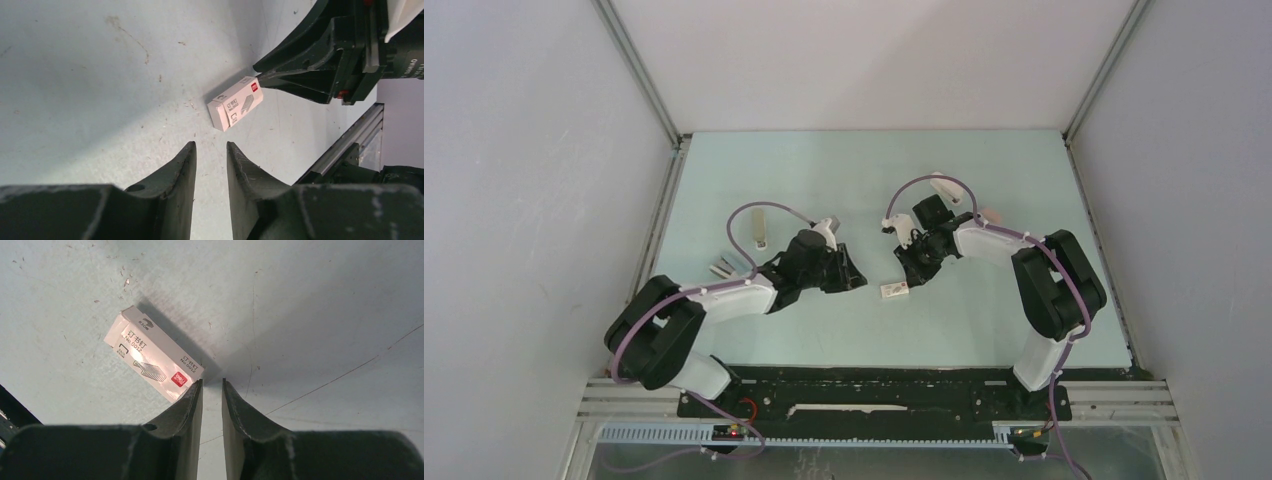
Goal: Unload the staples from the stapler
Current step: Close the staple box at the center of the board.
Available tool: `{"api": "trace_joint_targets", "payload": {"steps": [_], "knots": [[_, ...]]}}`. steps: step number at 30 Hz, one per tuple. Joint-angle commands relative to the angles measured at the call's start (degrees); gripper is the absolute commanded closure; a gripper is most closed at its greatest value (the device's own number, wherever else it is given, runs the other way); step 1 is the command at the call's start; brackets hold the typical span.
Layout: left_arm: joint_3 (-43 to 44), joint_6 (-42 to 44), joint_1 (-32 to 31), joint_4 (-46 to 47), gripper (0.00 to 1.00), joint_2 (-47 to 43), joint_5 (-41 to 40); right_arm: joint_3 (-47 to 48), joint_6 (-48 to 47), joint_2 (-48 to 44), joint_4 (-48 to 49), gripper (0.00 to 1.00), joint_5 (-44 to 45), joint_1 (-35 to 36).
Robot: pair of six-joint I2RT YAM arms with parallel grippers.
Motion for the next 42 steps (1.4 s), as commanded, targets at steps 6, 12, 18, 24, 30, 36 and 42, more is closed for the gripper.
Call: {"api": "trace_joint_targets", "payload": {"steps": [6,12,18,24,30,36,42], "knots": [[-0.68,1.67,0.25,-1.05,0.67,0.76,-1.9,1.02,-0.68,0.84,-1.47,0.71,0.29,-0.06],[0.19,1.67,0.08,-1.13,0.68,2.69,-0.31,1.0,-0.65,0.73,-1.46,0.71,0.21,-0.1],[0.99,1.76,-0.13,-1.87,0.71,3.86,0.31,1.03,-0.66,0.73,-1.47,0.71,0.12,-0.23],[1.91,2.04,-0.3,-2.78,0.76,5.07,1.16,1.0,-0.69,0.71,-1.49,0.71,0.07,-0.18],[2.58,2.29,-0.49,-3.75,0.8,5.65,1.33,1.07,-0.64,0.62,-1.48,0.71,0.03,-0.23],[3.09,2.37,-0.72,-4.04,0.82,6.4,1.86,1.07,-0.68,0.56,-1.49,0.71,0.12,-0.18],[3.46,2.54,-0.91,-4.31,0.83,6.69,2.01,1.05,-0.69,0.58,-1.48,0.71,0.12,-0.17]]}}
